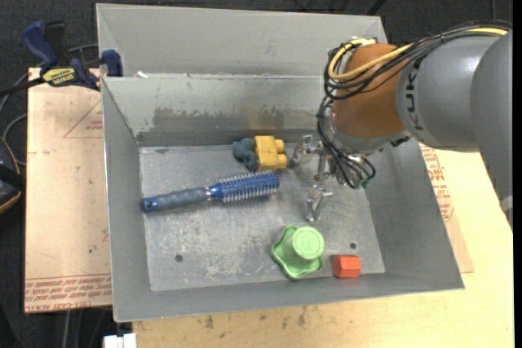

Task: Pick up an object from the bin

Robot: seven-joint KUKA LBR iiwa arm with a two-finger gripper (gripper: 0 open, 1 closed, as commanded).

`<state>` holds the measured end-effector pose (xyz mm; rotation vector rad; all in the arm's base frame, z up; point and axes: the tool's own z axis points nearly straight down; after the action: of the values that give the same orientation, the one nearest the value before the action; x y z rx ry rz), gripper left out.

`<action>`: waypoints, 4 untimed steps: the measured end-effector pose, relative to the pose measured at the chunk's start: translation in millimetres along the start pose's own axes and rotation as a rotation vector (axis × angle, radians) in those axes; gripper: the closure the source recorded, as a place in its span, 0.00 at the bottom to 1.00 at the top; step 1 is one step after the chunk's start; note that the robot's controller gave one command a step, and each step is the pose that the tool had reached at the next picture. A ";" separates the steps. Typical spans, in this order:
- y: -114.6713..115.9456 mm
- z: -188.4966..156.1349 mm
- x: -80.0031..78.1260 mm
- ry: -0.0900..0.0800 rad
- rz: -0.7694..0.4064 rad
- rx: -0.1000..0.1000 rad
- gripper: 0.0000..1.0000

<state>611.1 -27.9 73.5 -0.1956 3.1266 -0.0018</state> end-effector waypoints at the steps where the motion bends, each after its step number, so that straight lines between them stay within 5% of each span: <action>1: 93.3 -28.2 -15.5 0.002 -0.035 -0.007 0.00; 2: 121.3 -28.2 -18.2 0.005 0.027 -0.004 0.00; 4: 118.7 -16.7 -19.5 -0.015 0.015 -0.003 0.00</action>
Offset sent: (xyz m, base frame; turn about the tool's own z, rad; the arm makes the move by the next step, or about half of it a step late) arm 0.0024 0.0874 0.0265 -0.0263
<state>615.6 92.3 90.2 -0.1709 3.1132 0.0044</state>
